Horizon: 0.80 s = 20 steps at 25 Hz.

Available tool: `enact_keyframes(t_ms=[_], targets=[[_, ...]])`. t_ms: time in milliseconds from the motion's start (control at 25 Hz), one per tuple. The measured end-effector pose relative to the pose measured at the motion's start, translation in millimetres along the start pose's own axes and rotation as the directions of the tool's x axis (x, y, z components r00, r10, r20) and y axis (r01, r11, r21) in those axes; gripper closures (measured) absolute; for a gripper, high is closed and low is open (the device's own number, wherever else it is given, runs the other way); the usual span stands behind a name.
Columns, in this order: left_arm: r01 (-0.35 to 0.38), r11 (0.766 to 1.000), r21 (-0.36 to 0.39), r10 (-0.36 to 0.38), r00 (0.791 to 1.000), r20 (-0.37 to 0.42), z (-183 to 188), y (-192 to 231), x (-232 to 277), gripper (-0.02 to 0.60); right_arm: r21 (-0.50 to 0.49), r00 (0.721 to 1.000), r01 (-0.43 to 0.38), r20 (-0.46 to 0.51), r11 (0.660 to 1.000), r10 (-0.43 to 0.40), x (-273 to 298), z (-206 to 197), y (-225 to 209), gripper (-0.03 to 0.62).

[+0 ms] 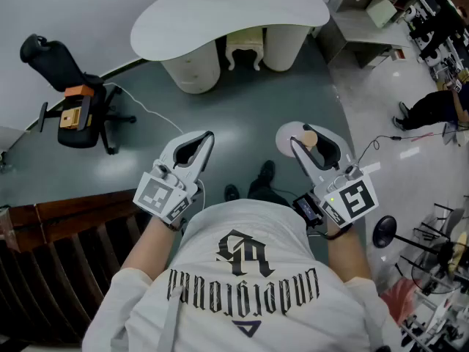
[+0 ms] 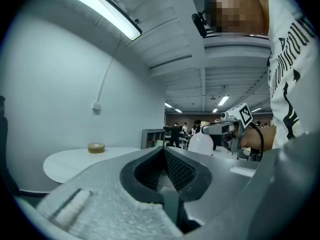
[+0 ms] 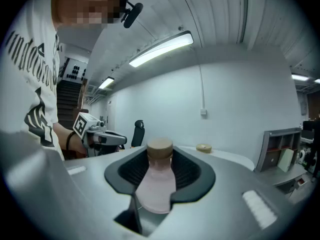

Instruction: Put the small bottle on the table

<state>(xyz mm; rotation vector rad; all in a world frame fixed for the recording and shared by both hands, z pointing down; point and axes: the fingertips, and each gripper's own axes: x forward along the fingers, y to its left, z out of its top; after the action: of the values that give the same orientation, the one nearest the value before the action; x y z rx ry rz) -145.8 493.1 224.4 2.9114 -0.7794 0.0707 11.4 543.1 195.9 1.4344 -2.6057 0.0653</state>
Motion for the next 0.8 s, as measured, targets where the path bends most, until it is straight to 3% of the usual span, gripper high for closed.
enact_keyframes(t_ms=[360,800], targets=[[-0.017,1.000,-0.001,0.017,1.000,-0.001,3,10,57,0.575,0.003,1.000,-0.025,0.012,1.000,0.025,9,-6,-56,0.456],[-0.056,0.998,-0.013,0.056,0.998,0.013,13,18,160,0.575,-0.021,0.997,-0.070,0.006,0.997,0.070,17,-9,-157,0.456]])
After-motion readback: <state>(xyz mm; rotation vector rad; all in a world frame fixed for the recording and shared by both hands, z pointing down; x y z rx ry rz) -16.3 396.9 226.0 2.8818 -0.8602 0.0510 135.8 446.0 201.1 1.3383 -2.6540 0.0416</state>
